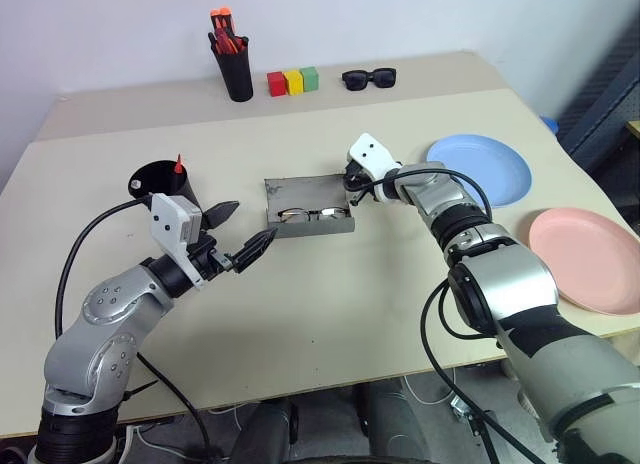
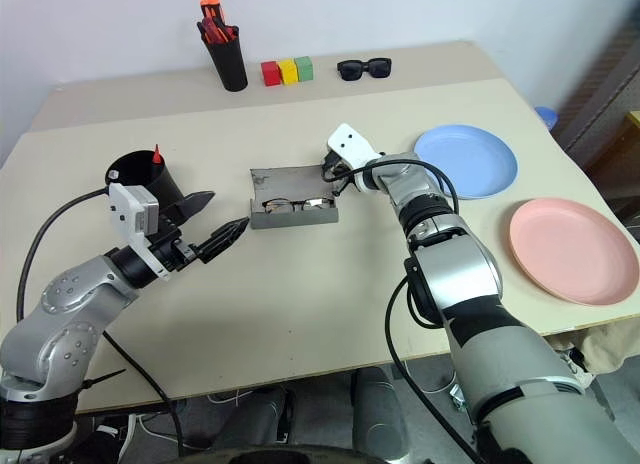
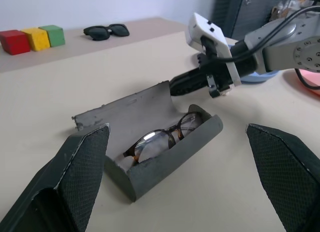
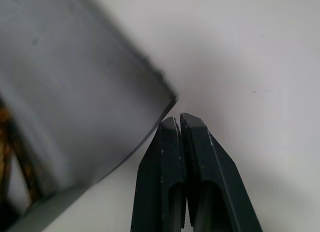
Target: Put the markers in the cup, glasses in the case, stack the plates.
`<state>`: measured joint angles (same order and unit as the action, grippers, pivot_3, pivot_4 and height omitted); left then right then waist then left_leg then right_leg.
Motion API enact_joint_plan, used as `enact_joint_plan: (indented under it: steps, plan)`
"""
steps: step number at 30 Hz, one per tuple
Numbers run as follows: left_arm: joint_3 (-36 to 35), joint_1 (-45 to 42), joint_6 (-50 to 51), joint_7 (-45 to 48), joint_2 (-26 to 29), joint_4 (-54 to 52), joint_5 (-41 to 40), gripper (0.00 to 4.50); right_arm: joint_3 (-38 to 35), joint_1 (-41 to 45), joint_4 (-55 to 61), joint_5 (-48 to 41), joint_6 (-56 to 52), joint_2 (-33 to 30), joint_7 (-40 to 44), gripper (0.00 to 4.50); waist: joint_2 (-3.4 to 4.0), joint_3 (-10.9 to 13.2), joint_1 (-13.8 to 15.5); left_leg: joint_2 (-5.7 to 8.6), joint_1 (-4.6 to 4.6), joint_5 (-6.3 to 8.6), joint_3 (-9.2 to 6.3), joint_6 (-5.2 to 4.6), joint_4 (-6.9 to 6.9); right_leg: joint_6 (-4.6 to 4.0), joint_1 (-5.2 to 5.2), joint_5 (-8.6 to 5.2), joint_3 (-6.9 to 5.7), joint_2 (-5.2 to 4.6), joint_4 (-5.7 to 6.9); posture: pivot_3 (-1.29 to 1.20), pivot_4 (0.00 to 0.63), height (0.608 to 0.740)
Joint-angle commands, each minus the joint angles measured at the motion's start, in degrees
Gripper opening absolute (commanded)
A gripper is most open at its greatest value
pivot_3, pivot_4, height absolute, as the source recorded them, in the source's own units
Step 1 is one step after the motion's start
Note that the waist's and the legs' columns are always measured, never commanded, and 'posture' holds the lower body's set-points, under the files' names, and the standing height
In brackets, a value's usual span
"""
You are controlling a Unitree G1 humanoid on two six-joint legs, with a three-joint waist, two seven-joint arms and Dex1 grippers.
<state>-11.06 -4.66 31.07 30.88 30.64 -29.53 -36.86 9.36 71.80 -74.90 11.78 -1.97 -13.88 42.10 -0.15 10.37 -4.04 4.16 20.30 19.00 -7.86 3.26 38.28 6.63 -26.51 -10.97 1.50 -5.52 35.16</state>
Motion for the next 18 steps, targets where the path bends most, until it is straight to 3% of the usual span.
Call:
enact_joint_plan:
  steps: [1,12,18]
  plan:
    - [-1.1,-0.5,-0.4,0.0,0.6,-1.7,-0.4,4.5,-1.2,0.8,2.0,-1.4,1.5,-0.5,4.4,0.08,0.0,0.0,0.0,0.0,0.0,0.0,0.0,0.0,0.0,0.0,0.0,0.0,0.0,0.0,0.0,0.0,0.15,0.74]
    - [-0.8,-1.1,-0.9,0.3,0.6,-1.1,0.2,4.5,-1.5,-1.4,5.7,-2.6,8.6,-2.5,16.8,0.08,0.0,0.0,0.1,0.0,0.0,0.0,0.0,0.0,0.0,0.0,0.0,0.0,0.0,0.0,0.0,0.0,0.15,0.74]
    - [-0.9,-1.1,-0.9,0.2,0.7,-1.2,0.1,4.5,-2.1,-0.4,5.2,-2.3,6.6,-2.5,14.1,0.08,0.0,0.0,0.0,-0.01,-0.01,-0.01,0.0,0.02,0.01,0.0,0.0,0.0,0.0,0.0,0.02,0.0,0.15,0.74]
